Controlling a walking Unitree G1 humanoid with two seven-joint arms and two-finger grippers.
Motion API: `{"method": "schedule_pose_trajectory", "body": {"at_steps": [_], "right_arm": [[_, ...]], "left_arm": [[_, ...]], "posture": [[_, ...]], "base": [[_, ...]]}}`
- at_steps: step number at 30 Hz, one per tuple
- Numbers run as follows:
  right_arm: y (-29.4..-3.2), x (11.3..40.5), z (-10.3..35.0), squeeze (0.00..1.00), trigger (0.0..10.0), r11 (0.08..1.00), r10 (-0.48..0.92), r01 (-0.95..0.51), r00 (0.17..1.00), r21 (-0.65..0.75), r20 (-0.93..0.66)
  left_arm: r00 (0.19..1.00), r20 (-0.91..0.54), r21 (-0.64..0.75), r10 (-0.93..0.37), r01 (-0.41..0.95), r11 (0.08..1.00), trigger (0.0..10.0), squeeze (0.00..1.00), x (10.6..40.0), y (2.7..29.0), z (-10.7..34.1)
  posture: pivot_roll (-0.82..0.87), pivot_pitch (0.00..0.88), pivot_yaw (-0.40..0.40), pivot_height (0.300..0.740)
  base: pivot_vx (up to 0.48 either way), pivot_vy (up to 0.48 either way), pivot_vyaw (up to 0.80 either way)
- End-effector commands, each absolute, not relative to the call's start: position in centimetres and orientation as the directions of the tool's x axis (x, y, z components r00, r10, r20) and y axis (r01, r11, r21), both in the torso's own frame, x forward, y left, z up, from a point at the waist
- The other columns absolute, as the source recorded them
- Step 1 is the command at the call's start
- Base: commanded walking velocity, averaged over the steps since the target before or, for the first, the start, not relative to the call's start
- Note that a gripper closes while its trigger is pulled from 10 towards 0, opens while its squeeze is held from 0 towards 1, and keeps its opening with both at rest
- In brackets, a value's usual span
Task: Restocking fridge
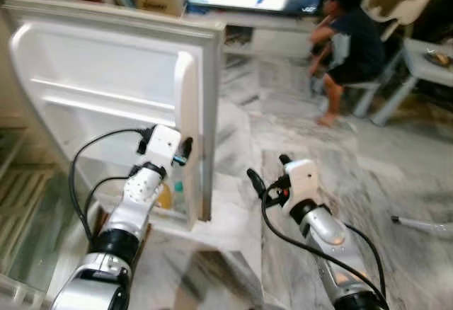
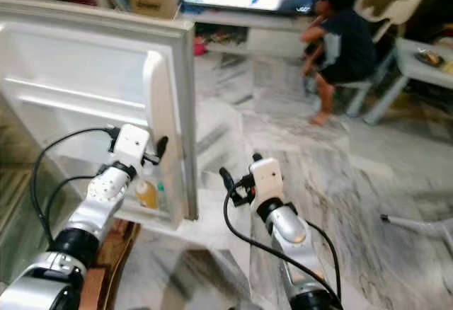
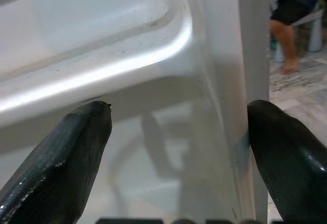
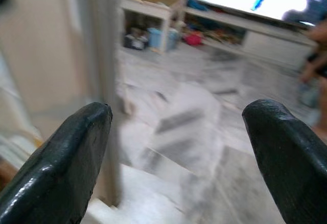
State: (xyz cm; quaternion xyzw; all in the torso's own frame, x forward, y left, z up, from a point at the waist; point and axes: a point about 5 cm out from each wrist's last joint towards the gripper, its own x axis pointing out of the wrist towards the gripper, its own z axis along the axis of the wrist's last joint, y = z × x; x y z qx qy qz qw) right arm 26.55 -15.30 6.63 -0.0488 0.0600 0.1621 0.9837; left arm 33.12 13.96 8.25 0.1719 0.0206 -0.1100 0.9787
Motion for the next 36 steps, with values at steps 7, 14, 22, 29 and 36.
{"method": "schedule_pose_trajectory", "body": {"at_steps": [7, 14, 22, 29, 36], "right_arm": [[-14.3, 27.0, 6.6, 0.0, 10.0, 0.934, 0.33, -0.343, 0.936, -0.098, -0.123], [-14.6, 27.3, 6.5, 0.0, 10.0, 0.937, 0.314, -0.329, 0.941, -0.116, -0.127], [-14.6, 27.4, 6.4, 0.0, 10.0, 0.936, 0.314, -0.329, 0.941, -0.123, -0.128], [-14.7, 27.6, 6.4, 0.0, 10.0, 0.938, 0.305, -0.321, 0.944, -0.133, -0.127], [-14.6, 27.6, 6.2, 0.0, 10.0, 0.939, 0.299, -0.316, 0.945, -0.137, -0.13]], "left_arm": [[0.981, -0.144, 0.323, -0.132, 0.173, 0.931, 10.0, 0.0, 30.3, 18.0, 5.8], [0.98, -0.165, 0.307, -0.113, 0.16, 0.938, 10.0, 0.0, 28.8, 18.8, 5.3], [0.969, -0.155, 0.291, -0.19, 0.228, 0.929, 10.0, 0.0, 29.4, 17.4, 6.0], [0.927, -0.095, 0.279, -0.363, 0.375, 0.884, 10.0, 0.0, 31.8, 12.4, 8.3], [0.801, -0.069, 0.341, -0.594, 0.579, 0.741, 10.0, 0.0, 31.9, 6.2, 9.6]], "posture": [[0.04, 0.0, -0.041, 0.74], [0.04, 0.0, -0.044, 0.74], [0.04, 0.0, -0.047, 0.74], [0.04, 0.0, -0.046, 0.74], [0.01, 0.0, -0.029, 0.74]], "base": [[0.0, 0.0, 0.0], [0.0, 0.0, 0.0], [0.0, 0.0, 0.0], [0.0, 0.0, 0.0], [0.0, 0.0, 0.0]]}}
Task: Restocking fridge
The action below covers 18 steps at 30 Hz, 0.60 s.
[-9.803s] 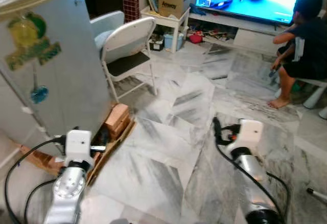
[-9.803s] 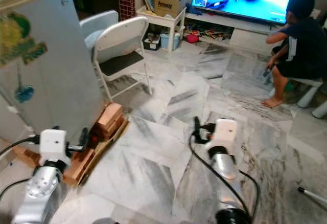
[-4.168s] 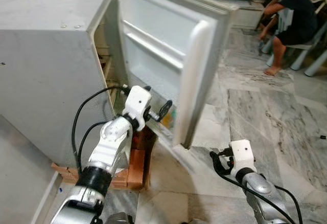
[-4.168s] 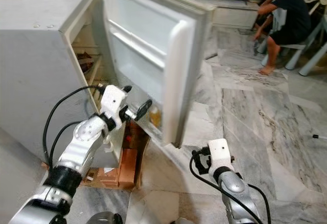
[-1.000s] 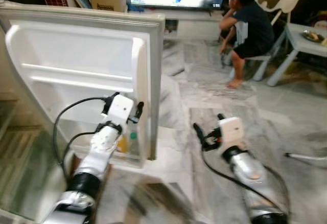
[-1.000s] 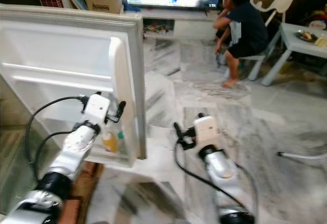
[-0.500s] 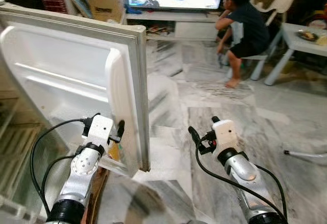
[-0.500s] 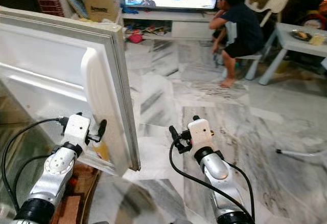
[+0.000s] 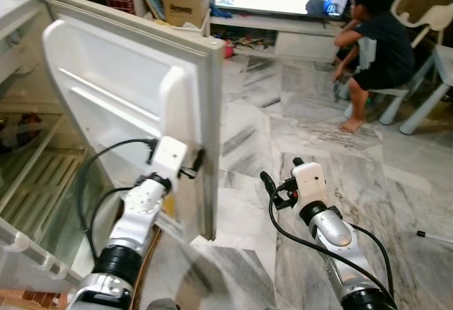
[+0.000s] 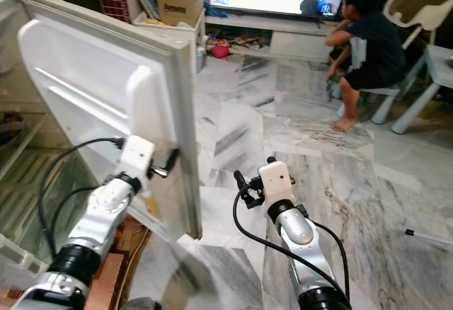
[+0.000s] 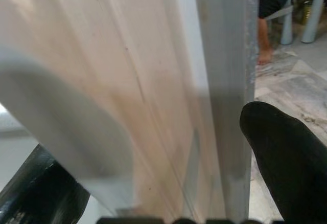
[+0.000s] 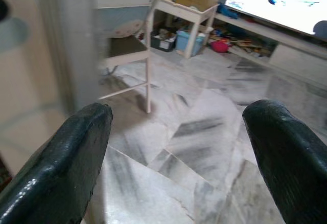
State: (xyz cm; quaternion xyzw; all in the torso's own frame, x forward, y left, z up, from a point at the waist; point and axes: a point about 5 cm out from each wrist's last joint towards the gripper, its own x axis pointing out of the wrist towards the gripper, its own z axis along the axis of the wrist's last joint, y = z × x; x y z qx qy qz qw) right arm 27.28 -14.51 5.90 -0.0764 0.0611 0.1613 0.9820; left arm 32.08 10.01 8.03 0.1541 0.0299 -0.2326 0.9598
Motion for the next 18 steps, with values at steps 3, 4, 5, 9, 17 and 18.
{"method": "schedule_pose_trajectory", "body": {"at_steps": [3, 4, 5, 9, 17, 18], "right_arm": [[-15.0, 27.5, 6.1, 0.0, 10.0, 0.945, 0.278, -0.296, 0.951, -0.142, -0.132], [-15.1, 27.4, 6.1, 0.0, 10.0, 0.945, 0.277, -0.294, 0.952, -0.142, -0.133], [-15.1, 27.4, 6.0, 0.0, 10.0, 0.945, 0.274, -0.293, 0.952, -0.143, -0.136], [-15.1, 27.2, 5.6, 0.0, 10.0, 0.943, 0.274, -0.296, 0.95, -0.15, -0.151], [-14.9, 27.7, 5.7, 0.0, 10.0, 0.939, 0.28, -0.303, 0.948, -0.162, -0.154], [-15.0, 27.7, 5.7, 0.0, 10.0, 0.938, 0.279, -0.303, 0.948, -0.167, -0.154]], "left_arm": [[0.824, -0.1, 0.352, -0.557, 0.553, 0.755, 10.0, 0.0, 32.2, 7.7, 8.9], [0.828, -0.105, 0.352, -0.551, 0.549, 0.758, 10.0, 0.0, 32.2, 8.0, 8.8], [0.835, -0.117, 0.356, -0.538, 0.541, 0.762, 10.0, 0.0, 32.1, 8.7, 8.5], [0.861, -0.167, 0.375, -0.48, 0.505, 0.777, 10.0, 0.0, 31.4, 11.3, 7.2], [0.901, -0.236, 0.382, -0.365, 0.431, 0.818, 10.0, 0.0, 29.9, 15.0, 5.2], [0.906, -0.235, 0.379, -0.352, 0.419, 0.825, 10.0, 0.0, 29.8, 15.3, 5.1]], "posture": [[0.02, 0.0, -0.026, 0.74], [0.02, 0.0, -0.026, 0.74], [0.02, 0.0, -0.026, 0.74], [0.03, 0.0, -0.03, 0.74], [0.04, 0.0, -0.045, 0.74], [0.04, 0.0, -0.046, 0.74]], "base": [[0.0, 0.0, 0.0], [0.0, 0.0, 0.0], [0.0, 0.0, 0.0], [0.0, 0.0, 0.0], [0.0, 0.0, 0.0], [0.0, 0.0, 0.0]]}}
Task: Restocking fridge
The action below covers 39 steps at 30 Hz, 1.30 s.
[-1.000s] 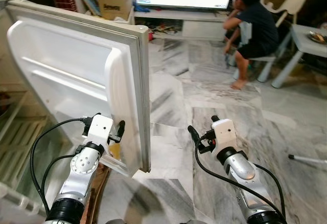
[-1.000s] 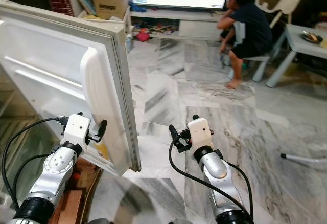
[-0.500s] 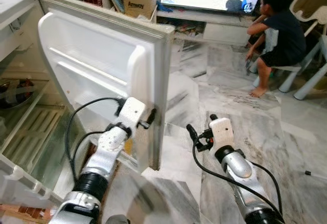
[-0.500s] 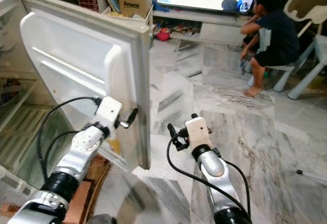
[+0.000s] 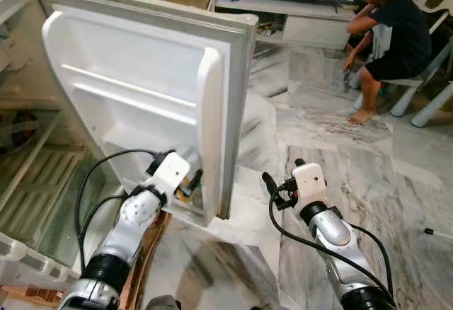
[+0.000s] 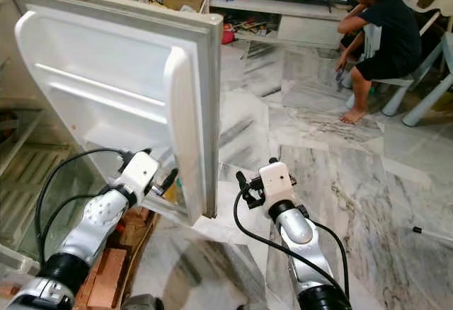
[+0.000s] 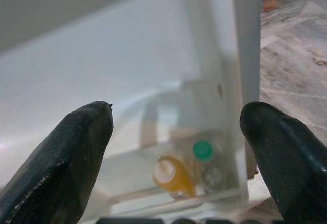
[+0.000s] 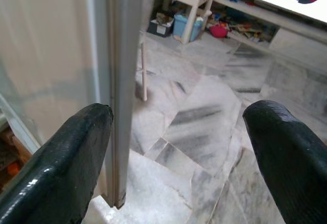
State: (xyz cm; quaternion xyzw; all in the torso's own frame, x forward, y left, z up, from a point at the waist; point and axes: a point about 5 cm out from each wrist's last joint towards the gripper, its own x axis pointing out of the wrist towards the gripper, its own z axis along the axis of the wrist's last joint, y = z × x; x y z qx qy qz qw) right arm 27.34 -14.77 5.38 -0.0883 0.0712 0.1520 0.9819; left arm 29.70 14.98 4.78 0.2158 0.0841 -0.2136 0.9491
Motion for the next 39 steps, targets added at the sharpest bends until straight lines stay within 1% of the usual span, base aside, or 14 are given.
{"method": "schedule_pose_trajectory", "body": {"at_steps": [1, 6, 9, 11, 16, 25, 34, 39], "right_arm": [[-15.1, 27.7, 5.8, 0.0, 10.0, 0.939, 0.276, -0.301, 0.949, -0.168, -0.154], [-15.4, 27.8, 5.9, 0.0, 10.0, 0.944, 0.262, -0.286, 0.953, -0.167, -0.148], [-15.3, 27.8, 5.9, 0.0, 10.0, 0.944, 0.266, -0.288, 0.953, -0.161, -0.146], [-15.2, 27.8, 5.9, 0.0, 10.0, 0.944, 0.267, -0.289, 0.952, -0.16, -0.147], [-15.0, 27.7, 5.8, 0.0, 10.0, 0.941, 0.278, -0.3, 0.949, -0.155, -0.149], [-15.3, 27.8, 6.0, 0.0, 10.0, 0.943, 0.271, -0.293, 0.952, -0.157, -0.145], [-15.2, 27.9, 6.0, 0.0, 10.0, 0.943, 0.269, -0.29, 0.953, -0.164, -0.142], [-15.3, 27.9, 6.0, 0.0, 10.0, 0.943, 0.266, -0.288, 0.954, -0.168, -0.141]], "left_arm": [[0.91, -0.23, 0.37, -0.345, 0.409, 0.834, 10.0, 0.0, 29.7, 15.5, 5.1], [0.938, -0.211, 0.347, -0.274, 0.334, 0.876, 10.0, 0.0, 29.1, 17.0, 5.1], [0.949, -0.206, 0.332, -0.24, 0.298, 0.895, 10.0, 0.0, 29.2, 17.4, 5.0], [0.948, -0.207, 0.333, -0.242, 0.3, 0.894, 10.0, 0.0, 29.3, 17.3, 5.0], [0.951, -0.192, 0.337, -0.243, 0.297, 0.893, 10.0, 0.0, 30.3, 16.4, 5.7], [0.944, -0.197, 0.351, -0.263, 0.319, 0.881, 10.0, 0.0, 31.0, 15.2, 5.8], [0.933, -0.19, 0.36, -0.304, 0.355, 0.863, 10.0, 0.0, 32.4, 13.2, 6.4], [0.934, -0.176, 0.369, -0.311, 0.355, 0.859, 10.0, 0.0, 32.9, 13.0, 6.8]], "posture": [[0.04, 0.0, -0.048, 0.74], [0.04, 0.0, -0.047, 0.74], [0.04, 0.0, -0.048, 0.74], [0.04, 0.0, -0.049, 0.74], [0.03, 0.0, -0.049, 0.74], [0.03, 0.0, -0.046, 0.74], [0.02, 0.0, -0.047, 0.74], [0.02, 0.0, -0.043, 0.74]], "base": [[0.0, 0.0, 0.0], [0.0, 0.0, 0.0], [0.335, 0.0, 0.0], [0.435, 0.0, 0.0], [0.439, 0.0, 0.0], [0.439, 0.0, 0.0], [0.436, 0.0, 0.0], [0.418, 0.0, 0.0]]}}
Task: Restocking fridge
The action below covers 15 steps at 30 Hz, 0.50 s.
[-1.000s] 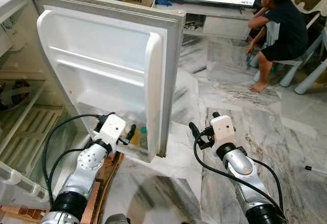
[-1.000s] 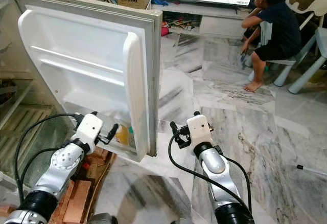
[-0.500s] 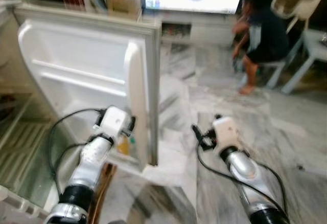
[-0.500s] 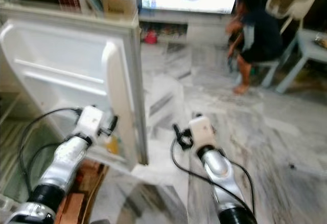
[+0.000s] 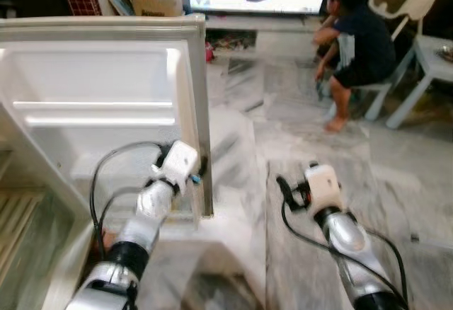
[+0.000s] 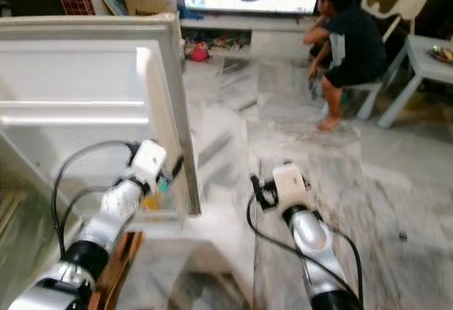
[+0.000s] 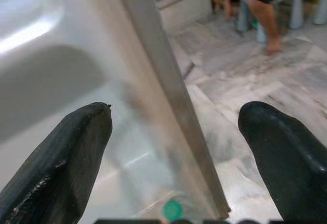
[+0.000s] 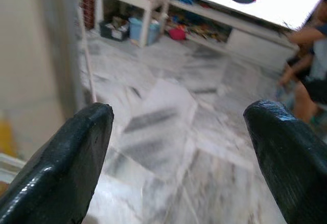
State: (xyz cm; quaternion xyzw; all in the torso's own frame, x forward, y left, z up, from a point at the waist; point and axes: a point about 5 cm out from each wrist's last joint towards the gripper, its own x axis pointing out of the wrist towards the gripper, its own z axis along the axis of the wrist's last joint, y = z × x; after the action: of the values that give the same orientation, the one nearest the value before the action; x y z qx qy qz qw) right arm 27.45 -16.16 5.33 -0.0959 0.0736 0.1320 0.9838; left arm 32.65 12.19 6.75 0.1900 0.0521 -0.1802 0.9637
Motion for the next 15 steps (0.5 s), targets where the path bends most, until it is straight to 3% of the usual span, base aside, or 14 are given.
{"method": "schedule_pose_trajectory", "body": {"at_steps": [1, 15], "right_arm": [[-15.4, 27.9, 6.0, 0.0, 10.0, 0.943, 0.264, -0.286, 0.954, -0.168, -0.141], [-15.9, 28.2, 6.5, 0.0, 10.0, 0.956, 0.224, -0.241, 0.968, -0.168, -0.115]], "left_arm": [[0.936, -0.176, 0.372, -0.306, 0.351, 0.859, 10.0, 0.0, 33.0, 13.2, 6.8], [0.954, -0.173, 0.349, -0.244, 0.291, 0.891, 10.0, 0.0, 29.5, 16.6, 5.6]], "posture": [[0.02, 0.0, -0.04, 0.74], [0.06, 0.0, -0.029, 0.74]], "base": [[0.379, 0.0, 0.0], [0.0, 0.0, 0.0]]}}
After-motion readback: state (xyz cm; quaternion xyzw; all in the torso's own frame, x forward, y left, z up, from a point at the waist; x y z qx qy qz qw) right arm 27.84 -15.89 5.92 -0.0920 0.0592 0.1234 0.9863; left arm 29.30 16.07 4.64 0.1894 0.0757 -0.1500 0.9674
